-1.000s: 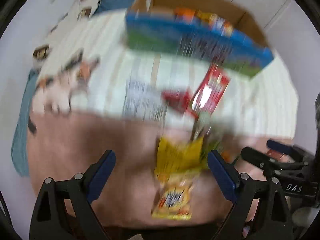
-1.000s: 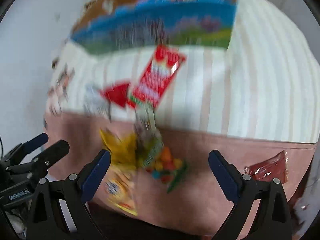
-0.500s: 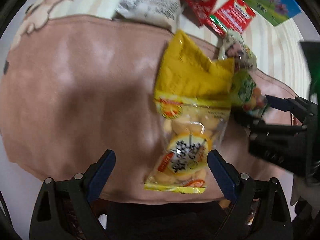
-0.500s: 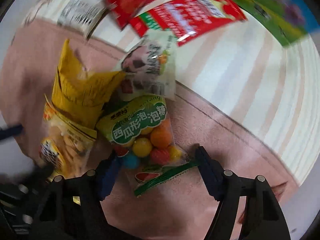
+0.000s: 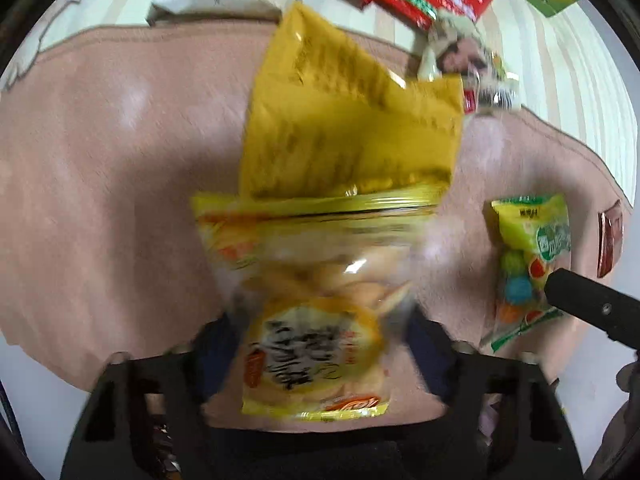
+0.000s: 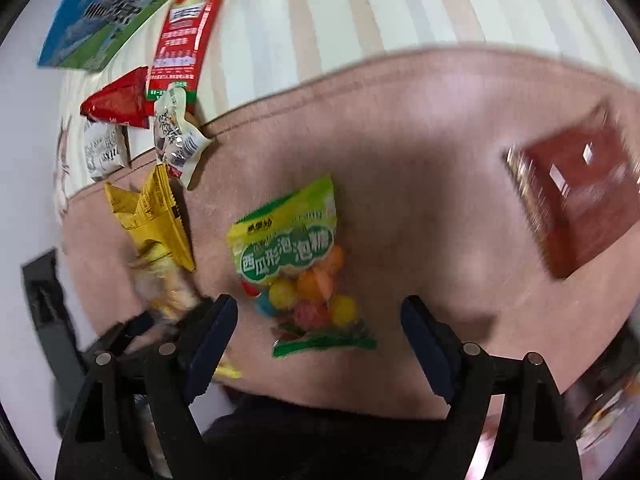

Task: Organize snacks
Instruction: 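Grasp the yellow cracker bag with the left tool while the right grasps the green gum bag, then carry both bags over the cardboard box and lower them inside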

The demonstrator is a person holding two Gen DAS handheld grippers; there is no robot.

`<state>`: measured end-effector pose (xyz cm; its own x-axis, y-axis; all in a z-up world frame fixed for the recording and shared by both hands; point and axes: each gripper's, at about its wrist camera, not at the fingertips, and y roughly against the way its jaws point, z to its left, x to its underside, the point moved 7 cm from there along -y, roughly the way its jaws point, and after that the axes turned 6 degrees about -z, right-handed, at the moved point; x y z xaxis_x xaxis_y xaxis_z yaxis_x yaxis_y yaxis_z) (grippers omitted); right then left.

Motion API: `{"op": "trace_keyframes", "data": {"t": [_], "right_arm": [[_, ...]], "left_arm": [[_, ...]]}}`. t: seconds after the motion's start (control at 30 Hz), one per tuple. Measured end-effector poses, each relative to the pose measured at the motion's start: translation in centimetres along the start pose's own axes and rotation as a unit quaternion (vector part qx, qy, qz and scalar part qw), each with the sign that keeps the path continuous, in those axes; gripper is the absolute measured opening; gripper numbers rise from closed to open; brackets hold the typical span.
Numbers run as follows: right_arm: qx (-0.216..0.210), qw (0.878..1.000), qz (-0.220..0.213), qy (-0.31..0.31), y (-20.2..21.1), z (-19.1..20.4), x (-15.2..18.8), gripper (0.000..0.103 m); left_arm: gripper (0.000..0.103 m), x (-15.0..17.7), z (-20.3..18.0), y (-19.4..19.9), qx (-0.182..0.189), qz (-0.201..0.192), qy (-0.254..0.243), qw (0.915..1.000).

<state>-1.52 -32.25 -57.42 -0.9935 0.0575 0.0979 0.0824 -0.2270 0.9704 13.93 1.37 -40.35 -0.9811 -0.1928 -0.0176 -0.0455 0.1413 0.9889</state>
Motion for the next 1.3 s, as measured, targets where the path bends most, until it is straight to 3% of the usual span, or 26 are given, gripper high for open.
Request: {"op": "trace_keyframes", "data": {"t": [0.1,0.23,0.27,0.33,0.37,0.43,0.67,0.87,1.13,1.3], "right_arm": [[0.026,0.999,-0.005,0.023,-0.6,0.7,-0.4,0.086],[0.047,0.998,-0.024,0.038,-1.6,1.1,0.7,0.085],[0.052,0.997,-0.036,0.047,-1.7,1.4,0.9,0.082],[0.061,0.995,-0.043,0.059,-2.1,2.5,2.0,0.065],[0.059,0.996,-0.045,0.058,-2.2,2.9,2.2,0.061],[0.069,0.995,-0.049,0.06,-2.8,3.4,2.8,0.06],[0.105,0.988,-0.062,0.092,-6.3,5.4,3.9,0.058],[0.058,0.994,-0.061,0.07,-5.1,5.1,3.8,0.052],[-0.021,0.997,-0.062,0.039,-2.2,5.5,4.7,0.051],[-0.058,0.995,-0.075,0.035,0.6,7.2,3.0,0.051]], "left_arm": [[0.06,-0.6,0.7,0.1,0.0,-0.005,0.007,1.0],[0.06,-1.0,2.0,0.3,-0.007,-0.008,0.008,0.9999],[0.06,-0.9,2.2,0.3,-0.009,-0.007,0.006,0.9999],[0.061,-0.8,2.7,0.2,-0.015,-0.007,0.0,0.9999],[0.061,-0.5,2.7,-0.1,-0.019,-0.007,-0.002,0.9998],[0.061,-0.7,1.1,-0.4,-0.027,-0.007,-0.006,0.9996],[0.055,-0.3,0.6,-1.0,-0.035,-0.016,-0.01,0.9992],[0.047,-0.3,0.8,1.3,-0.033,-0.028,-0.018,0.9989],[0.047,-1.0,1.1,5.4,-0.039,-0.059,-0.031,0.997],[0.047,-2.2,0.6,9.1,-0.029,-0.09,-0.028,0.9951]]}}
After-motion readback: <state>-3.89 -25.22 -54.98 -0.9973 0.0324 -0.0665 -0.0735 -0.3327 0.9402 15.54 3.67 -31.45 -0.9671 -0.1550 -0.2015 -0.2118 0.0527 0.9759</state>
